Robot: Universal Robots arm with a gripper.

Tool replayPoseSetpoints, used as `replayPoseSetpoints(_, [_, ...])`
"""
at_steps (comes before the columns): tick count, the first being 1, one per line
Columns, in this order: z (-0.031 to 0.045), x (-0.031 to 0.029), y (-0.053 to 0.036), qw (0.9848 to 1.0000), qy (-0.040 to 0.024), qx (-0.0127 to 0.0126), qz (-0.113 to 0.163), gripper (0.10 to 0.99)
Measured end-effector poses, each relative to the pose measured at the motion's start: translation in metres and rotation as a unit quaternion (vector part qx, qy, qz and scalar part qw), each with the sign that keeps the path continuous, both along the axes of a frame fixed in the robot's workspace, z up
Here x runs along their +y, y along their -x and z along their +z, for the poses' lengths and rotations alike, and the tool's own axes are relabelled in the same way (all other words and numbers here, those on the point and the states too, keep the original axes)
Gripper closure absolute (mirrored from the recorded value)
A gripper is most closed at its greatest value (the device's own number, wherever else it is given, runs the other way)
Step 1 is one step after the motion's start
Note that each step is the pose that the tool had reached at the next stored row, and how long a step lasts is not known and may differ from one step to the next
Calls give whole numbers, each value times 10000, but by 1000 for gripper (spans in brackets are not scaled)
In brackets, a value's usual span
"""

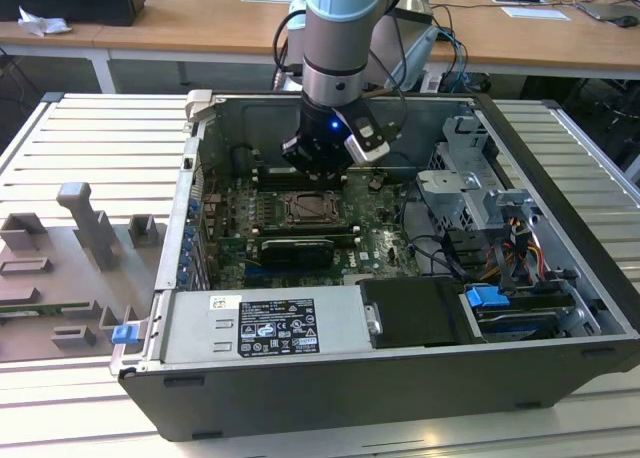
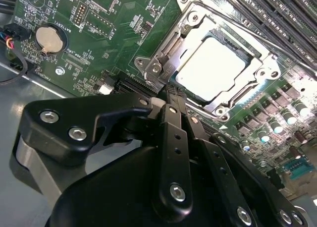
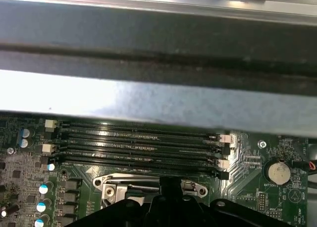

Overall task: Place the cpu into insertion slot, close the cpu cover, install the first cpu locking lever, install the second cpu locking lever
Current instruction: 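Install the second cpu locking lever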

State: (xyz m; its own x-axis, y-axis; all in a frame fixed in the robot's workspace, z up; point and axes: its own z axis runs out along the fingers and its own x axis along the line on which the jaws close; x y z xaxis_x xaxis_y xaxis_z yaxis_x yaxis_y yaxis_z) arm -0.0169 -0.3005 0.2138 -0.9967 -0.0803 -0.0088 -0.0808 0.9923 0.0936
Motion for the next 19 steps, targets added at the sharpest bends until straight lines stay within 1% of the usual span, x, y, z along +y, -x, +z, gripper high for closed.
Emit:
replayPoseSetpoints(3, [7, -3, 0, 10000, 2, 1, 0, 980])
replayPoseSetpoints(7, [116, -2, 0, 10000, 1, 0, 0, 980])
replayPoseSetpoints(9, [152, -3, 0, 10000, 1, 0, 0, 980])
replayPoseSetpoints(12, [163, -18, 0, 10000, 0, 0, 1, 980])
replayPoseSetpoints(14, [163, -58, 0, 10000, 1, 1, 1, 980])
replayPoseSetpoints(17, [162, -132, 0, 10000, 0, 0, 0, 980])
replayPoseSetpoints(18, [163, -170, 0, 10000, 1, 1, 0, 980])
replayPoseSetpoints(19, [162, -195, 0, 10000, 0, 0, 0, 980])
